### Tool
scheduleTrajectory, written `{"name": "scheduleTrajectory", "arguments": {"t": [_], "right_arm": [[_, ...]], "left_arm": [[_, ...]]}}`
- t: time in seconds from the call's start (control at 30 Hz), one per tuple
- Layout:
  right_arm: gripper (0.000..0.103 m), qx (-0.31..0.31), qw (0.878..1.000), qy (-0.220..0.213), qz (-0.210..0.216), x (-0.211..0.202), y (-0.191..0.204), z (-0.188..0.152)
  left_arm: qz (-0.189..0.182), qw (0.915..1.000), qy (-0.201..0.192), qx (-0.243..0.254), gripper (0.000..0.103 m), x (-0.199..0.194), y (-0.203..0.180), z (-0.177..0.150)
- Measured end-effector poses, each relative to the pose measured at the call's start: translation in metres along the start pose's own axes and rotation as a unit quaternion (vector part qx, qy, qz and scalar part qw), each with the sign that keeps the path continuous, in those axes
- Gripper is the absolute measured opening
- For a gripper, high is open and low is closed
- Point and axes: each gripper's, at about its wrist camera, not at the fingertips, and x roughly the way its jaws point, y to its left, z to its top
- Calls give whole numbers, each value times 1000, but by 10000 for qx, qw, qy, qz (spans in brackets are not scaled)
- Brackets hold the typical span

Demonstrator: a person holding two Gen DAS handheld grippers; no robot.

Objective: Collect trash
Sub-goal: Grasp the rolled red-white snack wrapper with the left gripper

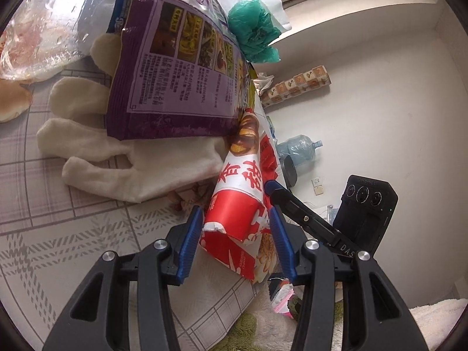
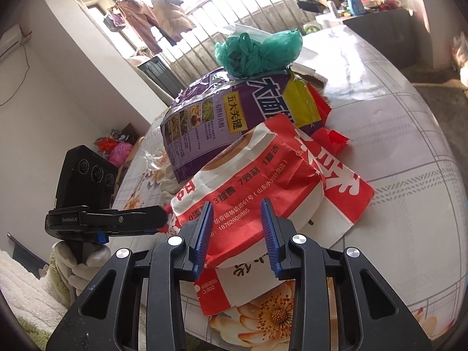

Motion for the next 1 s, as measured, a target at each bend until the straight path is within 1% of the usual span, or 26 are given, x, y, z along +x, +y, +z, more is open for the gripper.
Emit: {"name": "scheduleTrajectory", "arguments": {"t": [0.1, 0.3, 0.33, 0.37, 0.6, 0.77, 0.9, 1.0], "right_arm": [[30, 107, 9998, -33, 132, -1, -4, -1], [30, 220, 9992, -122, 295, -6, -10, -3], [30, 252, 9990, -129, 343, -7, -11, -4], [30, 275, 9988, -138, 383, -8, -12, -5], [29, 531, 9963, -208, 646, -9, -19, -6], [25, 750, 9944, -274, 698, -14, -25, -7], [24, 777, 9939, -421, 666, -24, -24, -10], [25, 739, 9939, -567, 589, -37, -25, -9]], "left_arm": [[-141, 9993, 126, -318, 45, 4, 9, 1], [-182, 9988, 136, -440, 45, 9, 8, 5], [-177, 9987, 133, -451, 45, 10, 7, 6], [-162, 9988, 128, -452, 45, 21, 1, 7], [-5, 9994, 118, -334, 43, 35, -14, 12], [-114, 9994, 116, -310, 33, 28, -12, 9], [-220, 9995, 110, -196, 29, 22, -14, 6], [-348, 9992, 77, -176, 27, 19, -20, 5]]}}
